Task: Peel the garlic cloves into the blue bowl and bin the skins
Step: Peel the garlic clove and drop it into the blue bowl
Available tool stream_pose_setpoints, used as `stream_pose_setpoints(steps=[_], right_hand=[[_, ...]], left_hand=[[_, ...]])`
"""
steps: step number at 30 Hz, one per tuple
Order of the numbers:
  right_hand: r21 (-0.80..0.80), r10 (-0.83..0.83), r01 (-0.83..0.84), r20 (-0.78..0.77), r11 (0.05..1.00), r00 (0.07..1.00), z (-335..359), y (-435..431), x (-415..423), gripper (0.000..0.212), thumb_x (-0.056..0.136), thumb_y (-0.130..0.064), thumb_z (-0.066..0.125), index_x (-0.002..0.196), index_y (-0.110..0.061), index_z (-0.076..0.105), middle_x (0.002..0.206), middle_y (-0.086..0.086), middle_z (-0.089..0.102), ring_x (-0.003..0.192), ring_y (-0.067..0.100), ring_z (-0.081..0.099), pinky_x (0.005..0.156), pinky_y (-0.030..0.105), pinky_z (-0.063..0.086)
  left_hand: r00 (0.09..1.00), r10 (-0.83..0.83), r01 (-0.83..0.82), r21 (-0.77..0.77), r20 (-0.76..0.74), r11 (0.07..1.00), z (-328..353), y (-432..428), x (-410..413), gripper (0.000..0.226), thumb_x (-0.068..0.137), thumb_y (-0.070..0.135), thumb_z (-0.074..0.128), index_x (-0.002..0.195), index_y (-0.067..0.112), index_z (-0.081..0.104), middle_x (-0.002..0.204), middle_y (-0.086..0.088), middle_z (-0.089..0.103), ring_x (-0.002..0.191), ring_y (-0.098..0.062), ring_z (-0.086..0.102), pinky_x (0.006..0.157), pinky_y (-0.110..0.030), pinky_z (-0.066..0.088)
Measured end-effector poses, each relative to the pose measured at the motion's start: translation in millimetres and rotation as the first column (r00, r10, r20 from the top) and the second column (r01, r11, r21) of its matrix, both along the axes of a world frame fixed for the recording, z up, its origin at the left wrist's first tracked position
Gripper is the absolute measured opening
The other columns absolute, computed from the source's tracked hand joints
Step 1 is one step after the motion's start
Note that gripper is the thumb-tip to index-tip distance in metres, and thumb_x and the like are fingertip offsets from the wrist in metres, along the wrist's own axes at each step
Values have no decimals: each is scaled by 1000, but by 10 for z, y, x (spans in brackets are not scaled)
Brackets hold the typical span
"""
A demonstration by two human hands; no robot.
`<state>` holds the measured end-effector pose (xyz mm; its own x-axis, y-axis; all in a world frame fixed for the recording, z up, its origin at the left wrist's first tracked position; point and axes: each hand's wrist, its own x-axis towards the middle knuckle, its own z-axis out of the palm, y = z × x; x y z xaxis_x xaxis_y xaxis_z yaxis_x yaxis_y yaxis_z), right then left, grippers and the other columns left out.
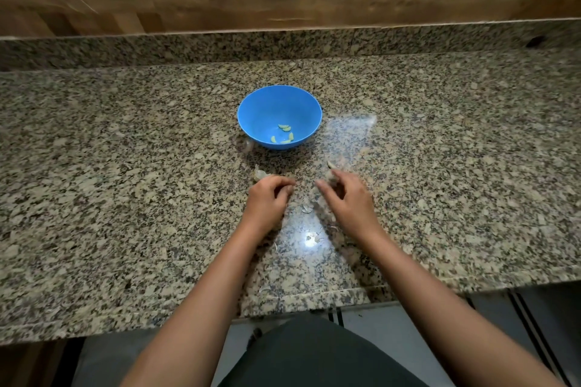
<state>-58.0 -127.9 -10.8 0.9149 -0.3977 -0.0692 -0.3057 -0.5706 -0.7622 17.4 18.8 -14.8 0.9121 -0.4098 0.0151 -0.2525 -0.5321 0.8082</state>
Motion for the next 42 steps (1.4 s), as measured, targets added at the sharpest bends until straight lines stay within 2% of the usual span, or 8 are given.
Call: stream_pose_setpoints(steps=[5,8,10,15,20,27,38,42], right_hand=[[-370,266,-326,-205,870,942,-221,317,-287,83,89,-64,30,151,-17,1,156,-3,-4,145,14,-3,117,30,-2],[-340,270,-266,-37,902,962,-229,320,-187,56,96,-38,45,143,-9,36,149,10,33,139,27,26,117,39,18],[-362,293,-238,103,901,951,-197,307,-102,32,90,-18,59,117,-2,62,118,18,60,111,35,52,95,48,45],[-368,342,-291,82,883,936,-107,288,-62,11,77,-9,70,85,-2,72,85,12,66,84,27,54,75,33,46],[-22,48,-47,64,999,997,-31,199,-78,14,83,-1,63,93,-6,72,88,0,67,78,6,59,68,0,40],[465,-291,271,-28,843,956,51,-13,-99,22,83,1,65,77,-19,70,85,-1,71,86,12,66,77,20,52],[605,-429,376,-62,702,901,107,-151,-212,19,83,5,62,80,-14,67,90,5,69,85,15,65,76,22,52],[589,-417,371,-62,718,907,124,-187,-268,18,84,5,61,82,-12,67,88,5,68,78,13,63,67,21,51]], left_hand=[[998,-7,8,-9,62,1000,-35,100,-33,18,88,7,61,104,6,70,101,-8,67,94,-17,61,84,-15,42],[995,-48,47,21,91,999,-41,168,-65,18,88,7,61,104,7,71,103,-7,67,97,-17,61,87,-19,43],[993,-77,74,36,91,997,-40,227,-93,21,88,10,61,107,8,70,104,-7,66,99,-18,60,91,-26,46],[978,-209,205,150,11,967,-12,346,-294,55,87,40,61,134,16,47,135,-2,44,128,-14,35,108,-30,28],[918,-385,290,494,99,820,-163,406,-460,110,70,81,45,150,19,2,157,3,4,144,-13,5,114,-28,3],[921,-376,222,650,106,727,-196,98,-325,110,74,84,17,146,9,-19,154,-7,-23,143,-19,-18,114,-31,-13],[908,-405,315,462,107,829,-174,-292,-378,68,98,52,20,150,13,2,158,-2,-3,145,-13,-3,117,-29,-2],[965,-211,165,263,158,951,-120,-150,-509,62,99,43,31,150,17,8,154,9,1,142,-6,-1,112,-24,-2]])
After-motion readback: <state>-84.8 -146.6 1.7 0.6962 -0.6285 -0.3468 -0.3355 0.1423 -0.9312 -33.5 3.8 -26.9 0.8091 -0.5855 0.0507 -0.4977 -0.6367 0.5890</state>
